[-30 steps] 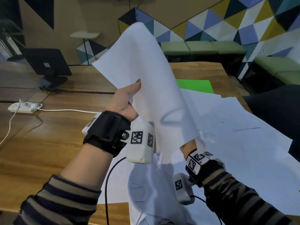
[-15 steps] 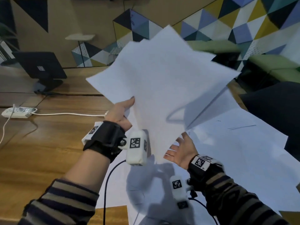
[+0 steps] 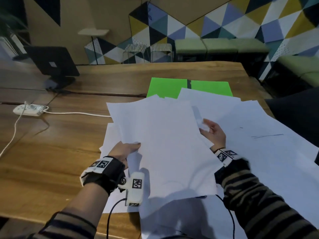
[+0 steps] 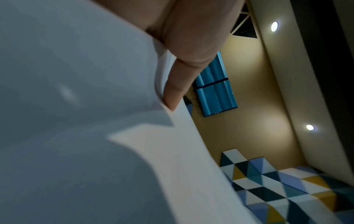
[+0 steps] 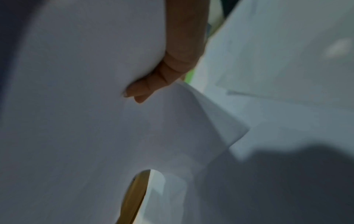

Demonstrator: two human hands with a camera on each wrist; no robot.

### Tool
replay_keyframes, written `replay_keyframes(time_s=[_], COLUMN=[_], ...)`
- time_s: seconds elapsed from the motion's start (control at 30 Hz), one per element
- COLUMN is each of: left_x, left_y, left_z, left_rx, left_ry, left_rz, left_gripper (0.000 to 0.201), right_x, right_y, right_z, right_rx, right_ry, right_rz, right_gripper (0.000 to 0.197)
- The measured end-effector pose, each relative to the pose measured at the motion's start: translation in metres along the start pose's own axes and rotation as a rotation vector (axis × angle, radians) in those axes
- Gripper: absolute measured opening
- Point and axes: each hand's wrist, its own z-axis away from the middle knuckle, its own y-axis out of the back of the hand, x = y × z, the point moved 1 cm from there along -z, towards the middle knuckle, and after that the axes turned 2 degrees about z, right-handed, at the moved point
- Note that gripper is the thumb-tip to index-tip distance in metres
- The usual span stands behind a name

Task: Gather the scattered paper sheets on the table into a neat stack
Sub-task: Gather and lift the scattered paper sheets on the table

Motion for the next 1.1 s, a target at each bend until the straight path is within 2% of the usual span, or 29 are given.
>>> replay_keyframes(time_s=[0.03,0.07,0.17,0.23,0.3,0.47,0.5,0.57,0.63,0.7,0.73,0.8,0.83,0.87,0.97,1.0,1.07,1.1], left_x=[-0.003,-0.006,-0.020,-0.029,-0.041,-0.046,-0.047,-0.045,-0.038,-0.047,-0.050,-0.053,-0.059,-0.062,-0.059,-0.060,-0.065,-0.068], left_y=[0.007,0.014,0.028,0.032,0.034,0.021,0.019,0.013,0.015,0.017,0.021,0.022,0.025,0.027,0.014,0.012,0.007,0.008], left_z=[-0.002,-0.003,-0.007,-0.007,-0.009,-0.006,-0.005,0.004,0.018,0.000,-0.005,-0.017,-0.025,-0.028,-0.013,-0.013,-0.017,-0.020], left_rx=[0.041,0.074,0.102,0.213,0.281,0.201,0.167,0.236,0.307,0.273,0.243,0.157,0.143,0.115,-0.022,-0.016,0.031,0.032], left_ry=[0.001,0.009,0.060,0.069,0.093,0.115,0.140,0.200,0.238,0.255,0.248,0.269,0.300,0.309,0.239,0.149,-0.040,-0.087], left_rz=[-0.039,-0.090,-0.279,-0.416,-0.508,-0.502,-0.473,-0.354,-0.215,-0.101,-0.036,0.111,0.203,0.203,-0.038,-0.168,-0.335,-0.360], left_gripper=[0.011,0.011,0.028,0.040,0.041,0.036,0.039,0.049,0.049,0.044,0.050,0.095,0.109,0.110,0.095,0.081,0.041,0.033], right_x=[-0.006,-0.011,-0.028,-0.042,-0.055,-0.078,-0.080,-0.075,-0.055,-0.020,0.000,0.037,0.052,0.065,0.090,0.095,0.099,0.099], right_y=[-0.004,-0.005,0.008,0.012,0.007,-0.027,-0.029,-0.031,-0.026,-0.015,-0.007,0.011,0.020,0.028,0.043,0.045,0.045,0.044], right_z=[-0.005,-0.011,-0.018,-0.018,-0.012,0.016,0.018,0.019,0.015,0.013,0.013,0.015,0.016,0.017,0.022,0.025,0.029,0.029], right_rx=[0.086,0.091,-0.013,-0.081,-0.150,-0.447,-0.479,-0.487,-0.394,-0.321,-0.317,-0.324,-0.325,-0.337,-0.401,-0.393,-0.392,-0.387], right_ry=[0.079,0.116,0.193,0.230,0.262,0.222,0.200,0.152,0.085,-0.035,-0.101,-0.221,-0.267,-0.285,-0.241,-0.240,-0.251,-0.247], right_rz=[0.037,0.014,-0.009,0.041,0.085,-0.062,-0.110,-0.123,-0.013,0.142,0.234,0.452,0.584,0.738,1.039,1.046,1.033,1.030], right_gripper=[0.036,0.042,0.054,0.057,0.058,0.059,0.058,0.059,0.066,0.069,0.068,0.067,0.067,0.067,0.063,0.057,0.044,0.040])
